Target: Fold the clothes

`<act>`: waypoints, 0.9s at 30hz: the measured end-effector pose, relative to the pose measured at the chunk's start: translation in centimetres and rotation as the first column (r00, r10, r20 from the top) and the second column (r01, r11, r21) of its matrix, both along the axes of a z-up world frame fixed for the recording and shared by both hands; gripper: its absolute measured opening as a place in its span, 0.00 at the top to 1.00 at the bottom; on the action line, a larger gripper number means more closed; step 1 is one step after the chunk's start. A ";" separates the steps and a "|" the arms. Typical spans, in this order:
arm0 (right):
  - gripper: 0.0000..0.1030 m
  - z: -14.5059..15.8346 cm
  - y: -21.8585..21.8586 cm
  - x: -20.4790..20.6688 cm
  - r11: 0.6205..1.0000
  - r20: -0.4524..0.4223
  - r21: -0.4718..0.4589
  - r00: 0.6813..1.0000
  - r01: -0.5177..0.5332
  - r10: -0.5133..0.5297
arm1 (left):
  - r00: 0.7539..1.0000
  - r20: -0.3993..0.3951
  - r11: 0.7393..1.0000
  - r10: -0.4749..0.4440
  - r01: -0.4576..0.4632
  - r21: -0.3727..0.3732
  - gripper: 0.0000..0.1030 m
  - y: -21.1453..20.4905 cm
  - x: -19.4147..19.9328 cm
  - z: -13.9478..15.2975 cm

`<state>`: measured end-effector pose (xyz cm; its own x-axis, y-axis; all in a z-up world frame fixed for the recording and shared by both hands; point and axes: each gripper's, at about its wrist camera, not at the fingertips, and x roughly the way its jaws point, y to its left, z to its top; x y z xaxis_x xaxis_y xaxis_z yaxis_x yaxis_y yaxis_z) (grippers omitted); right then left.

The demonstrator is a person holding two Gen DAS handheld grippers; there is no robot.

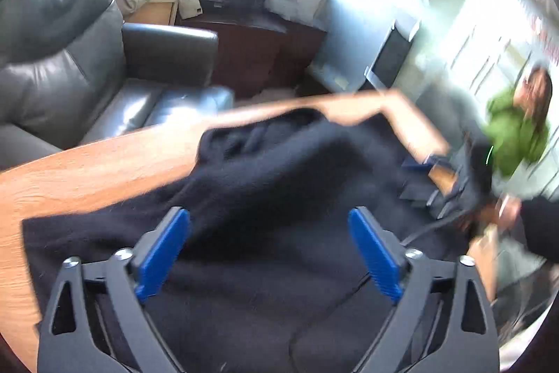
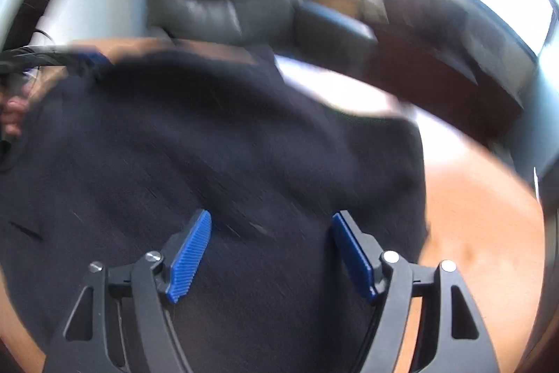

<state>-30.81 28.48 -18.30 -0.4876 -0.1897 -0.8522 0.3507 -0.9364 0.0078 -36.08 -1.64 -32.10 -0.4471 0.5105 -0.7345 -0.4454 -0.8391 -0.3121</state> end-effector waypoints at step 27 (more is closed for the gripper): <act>0.20 -0.7 -2.6 1.8 0.986 -0.047 -0.159 0.998 -0.043 0.036 | 0.997 0.059 0.999 0.049 -0.048 -0.003 0.15 0.0 -1.0 -2.1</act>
